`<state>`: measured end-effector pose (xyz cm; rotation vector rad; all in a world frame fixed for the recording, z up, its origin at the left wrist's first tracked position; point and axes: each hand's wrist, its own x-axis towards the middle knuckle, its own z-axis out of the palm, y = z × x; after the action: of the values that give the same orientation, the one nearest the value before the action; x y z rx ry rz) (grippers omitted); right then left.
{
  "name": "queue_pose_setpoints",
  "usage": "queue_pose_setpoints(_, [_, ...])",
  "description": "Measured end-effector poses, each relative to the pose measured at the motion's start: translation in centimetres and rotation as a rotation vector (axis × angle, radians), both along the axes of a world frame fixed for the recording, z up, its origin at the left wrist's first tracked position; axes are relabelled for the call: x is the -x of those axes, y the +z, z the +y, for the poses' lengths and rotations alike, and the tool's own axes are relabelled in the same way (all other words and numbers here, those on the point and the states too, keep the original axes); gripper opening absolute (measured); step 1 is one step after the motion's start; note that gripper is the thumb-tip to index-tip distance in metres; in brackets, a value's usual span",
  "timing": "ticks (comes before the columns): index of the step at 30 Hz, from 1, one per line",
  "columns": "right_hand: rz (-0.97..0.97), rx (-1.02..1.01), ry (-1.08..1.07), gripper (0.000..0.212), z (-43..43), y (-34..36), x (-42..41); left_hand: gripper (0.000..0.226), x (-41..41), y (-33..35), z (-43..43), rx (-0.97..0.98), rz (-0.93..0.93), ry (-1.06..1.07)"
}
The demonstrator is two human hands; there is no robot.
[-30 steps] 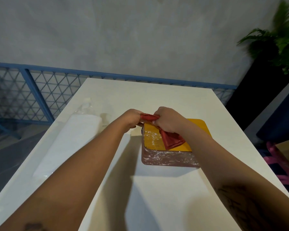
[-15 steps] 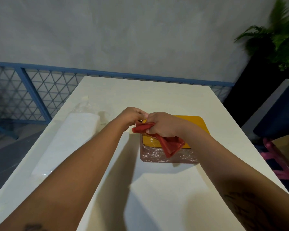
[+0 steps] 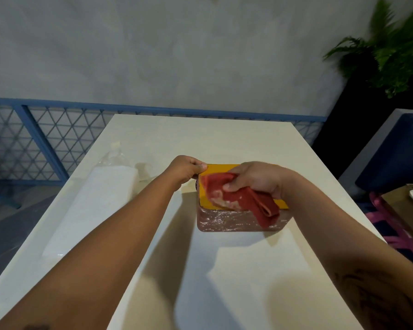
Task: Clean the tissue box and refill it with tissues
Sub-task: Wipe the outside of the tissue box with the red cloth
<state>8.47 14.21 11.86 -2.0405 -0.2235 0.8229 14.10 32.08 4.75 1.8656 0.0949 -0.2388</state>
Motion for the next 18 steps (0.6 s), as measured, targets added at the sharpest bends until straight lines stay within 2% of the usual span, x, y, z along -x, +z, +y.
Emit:
queue_pose_setpoints(3, [-0.031,-0.166,-0.306,0.012,-1.8,0.5,-0.8,0.026,-0.1,-0.4,-0.2,-0.048,-0.016,0.027])
queue_pose_setpoints(6, [-0.175,-0.034,-0.388,0.01,-2.3,0.4,-1.9,0.026,0.4,-0.7,-0.4,-0.068,-0.043,0.038])
queue_pose_setpoints(9, [-0.325,0.21,-0.225,0.011,-1.0,-0.2,-2.1,0.02,1.0,-1.6,-0.7,-0.002,-0.052,0.068])
queue_pose_setpoints(11, [-0.394,0.302,-0.092,0.014,0.4,-0.9,-2.1,0.021,1.4,-2.2,-0.9,0.048,-0.068,0.088])
queue_pose_setpoints(14, [-0.496,0.392,0.067,0.022,2.2,-1.6,-2.3,0.023,1.9,-2.3,-1.0,0.122,-0.102,0.1])
queue_pose_setpoints(18, [-0.543,0.438,0.242,0.02,2.6,-1.8,-2.4,0.02,1.8,-2.4,-0.9,0.187,-0.099,0.076])
